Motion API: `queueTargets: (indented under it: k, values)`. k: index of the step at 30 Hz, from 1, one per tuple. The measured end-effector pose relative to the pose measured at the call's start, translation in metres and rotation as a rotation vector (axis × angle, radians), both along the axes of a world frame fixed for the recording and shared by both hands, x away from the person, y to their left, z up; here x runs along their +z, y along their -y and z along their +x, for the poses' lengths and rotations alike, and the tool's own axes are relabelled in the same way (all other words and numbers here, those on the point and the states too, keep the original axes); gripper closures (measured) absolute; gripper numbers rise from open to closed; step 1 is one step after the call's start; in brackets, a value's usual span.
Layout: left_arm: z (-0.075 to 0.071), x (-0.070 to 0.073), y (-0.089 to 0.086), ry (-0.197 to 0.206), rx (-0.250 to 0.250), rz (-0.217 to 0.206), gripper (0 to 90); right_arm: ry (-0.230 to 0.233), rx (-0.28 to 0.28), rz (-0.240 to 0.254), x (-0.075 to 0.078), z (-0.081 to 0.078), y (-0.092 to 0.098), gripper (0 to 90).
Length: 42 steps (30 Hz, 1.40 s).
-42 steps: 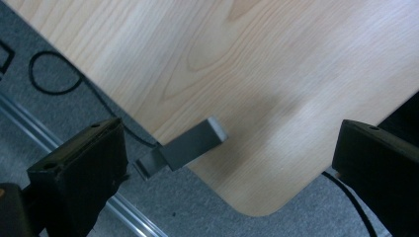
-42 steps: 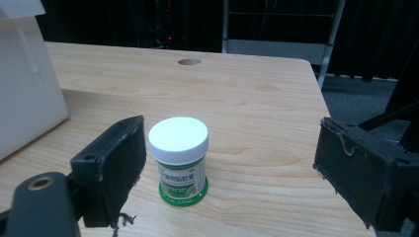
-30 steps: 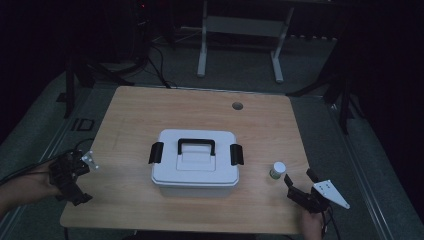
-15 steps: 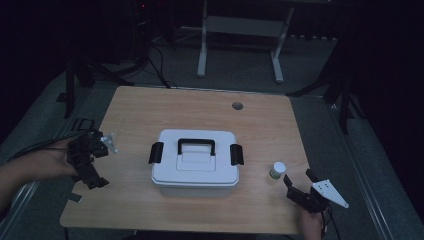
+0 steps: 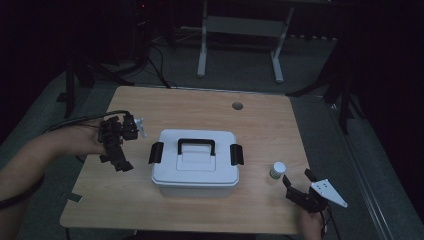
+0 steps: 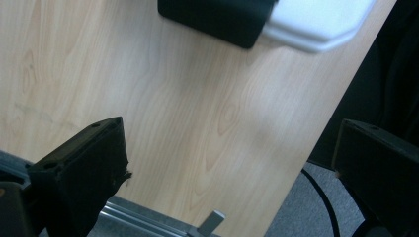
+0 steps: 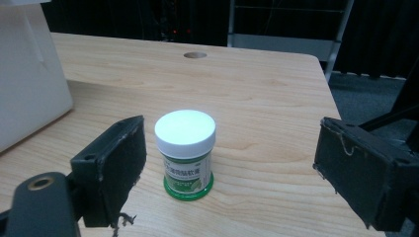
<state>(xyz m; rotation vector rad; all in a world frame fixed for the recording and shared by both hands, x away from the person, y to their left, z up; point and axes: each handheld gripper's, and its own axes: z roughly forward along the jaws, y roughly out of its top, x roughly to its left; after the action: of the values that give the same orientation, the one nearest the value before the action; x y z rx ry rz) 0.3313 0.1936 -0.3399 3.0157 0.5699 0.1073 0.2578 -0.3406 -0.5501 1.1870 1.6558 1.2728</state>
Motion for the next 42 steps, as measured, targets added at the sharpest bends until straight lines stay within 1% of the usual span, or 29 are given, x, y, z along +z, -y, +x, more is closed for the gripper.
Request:
queueTargets:
  k: [2, 3, 5, 6, 10, 11, 13, 16, 17, 18, 21, 22, 24, 25, 26, 27, 28, 29, 30, 33, 34, 35, 36, 37, 38, 39, 40, 41, 42]
  values:
    - [0.004, 0.001, 0.008, 0.009, -0.019, 0.022, 0.2, -0.004, 0.001, -0.004, 0.0, 0.0, 0.0, 12.2]
    - [0.007, 0.001, 0.012, 0.001, -0.023, 0.017, 0.2, 0.0, 0.002, -0.004, 0.0, 0.0, 0.0, 12.2]
    - [0.01, 0.003, 0.02, 0.01, -0.049, 0.02, 0.2, 0.001, 0.002, -0.001, 0.0, 0.0, 0.0, 12.2]
    - [0.013, 0.004, 0.025, -0.002, -0.056, 0.006, 0.3, -0.004, 0.002, 0.003, 0.0, 0.0, 0.0, 12.2]
    - [0.019, 0.004, 0.039, 0.021, -0.078, 0.026, 0.4, -0.003, 0.001, -0.003, 0.0, 0.0, 0.0, 12.2]
    - [0.02, 0.004, 0.043, 0.025, -0.083, 0.03, 2.3, -0.002, 0.001, -0.006, 0.0, 0.0, 0.0, 12.2]
    - [0.022, 0.005, 0.046, 0.016, -0.085, 0.025, 3.5, -0.005, 0.001, -0.006, 0.0, 0.0, -0.001, 12.2]
    - [0.027, 0.006, 0.062, 0.031, -0.119, 0.044, 3.6, -0.007, 0.002, -0.004, -0.001, 0.0, 0.0, 12.2]
    - [0.027, 0.006, 0.062, 0.031, -0.119, 0.044, 3.5, -0.008, 0.003, -0.003, -0.001, 0.0, 0.0, 12.2]
    - [0.03, 0.007, 0.068, 0.035, -0.132, 0.043, 3.7, -0.007, 0.004, -0.002, -0.001, 0.0, 0.0, 12.2]
    - [0.032, 0.006, 0.073, 0.031, -0.14, 0.041, 4.6, -0.007, 0.006, -0.002, -0.001, 0.001, 0.0, 12.2]
    - [0.035, 0.006, 0.079, 0.042, -0.152, 0.048, 5.6, -0.008, 0.007, 0.001, -0.001, 0.001, 0.0, 12.2]
    - [0.036, 0.005, 0.082, 0.047, -0.162, 0.052, 5.7, -0.009, 0.008, 0.0, -0.001, 0.001, 0.0, 12.2]
    - [0.038, 0.004, 0.087, 0.041, -0.174, 0.037, 7.7, -0.014, 0.019, 0.009, -0.001, 0.001, 0.001, 12.2]
    - [0.039, 0.003, 0.09, 0.055, -0.18, 0.046, 9.0, -0.015, 0.021, 0.013, -0.001, 0.001, 0.001, 12.2]
    - [0.039, 0.003, 0.09, 0.055, -0.18, 0.046, 10.2, -0.015, 0.021, 0.013, -0.001, 0.001, 0.001, 12.2]
    - [0.042, 0.001, 0.094, 0.041, -0.19, 0.051, 10.7, -0.015, 0.027, 0.018, -0.001, 0.001, 0.002, 12.2]
    - [0.042, 0.0, 0.096, 0.048, -0.201, 0.063, 11.1, -0.013, 0.028, 0.021, -0.001, 0.001, 0.002, 12.2]
    - [0.043, -0.002, 0.098, 0.038, -0.206, 0.066, 13.7, -0.016, 0.027, 0.02, -0.002, 0.001, 0.002, 12.2]
    - [0.047, -0.005, 0.105, 0.032, -0.219, 0.072, 15.6, -0.016, 0.029, 0.018, -0.002, 0.001, 0.001, 12.2]
    - [0.047, -0.007, 0.107, 0.038, -0.227, 0.08, 16.2, -0.014, 0.028, 0.017, -0.002, 0.001, 0.001, 12.2]
    - [0.047, -0.007, 0.107, 0.038, -0.227, 0.08, 17.3, -0.014, 0.028, 0.017, -0.002, 0.001, 0.001, 12.2]
    - [0.049, -0.011, 0.112, 0.03, -0.231, 0.085, 20.6, -0.015, 0.029, 0.019, -0.002, 0.001, 0.002, 12.2]
    - [0.049, -0.011, 0.112, 0.03, -0.231, 0.085, 20.7, -0.015, 0.029, 0.021, -0.002, 0.001, 0.002, 12.2]
    - [0.05, -0.015, 0.116, 0.022, -0.241, 0.092, 23.6, -0.017, 0.03, 0.022, -0.002, 0.002, 0.002, 12.2]
    - [0.05, -0.017, 0.118, 0.027, -0.249, 0.098, 27.7, -0.018, 0.031, 0.022, -0.002, 0.002, 0.002, 12.2]
    - [0.05, -0.018, 0.12, 0.02, -0.255, 0.097, 28.7, -0.017, 0.032, 0.022, -0.002, 0.002, 0.002, 12.2]
    - [0.05, -0.018, 0.12, 0.02, -0.255, 0.097, 33.6, -0.017, 0.032, 0.022, -0.002, 0.002, 0.002, 12.2]
    - [0.051, -0.02, 0.124, 0.015, -0.269, 0.1, 36.8, -0.018, 0.033, 0.022, -0.002, 0.002, 0.002, 12.2]
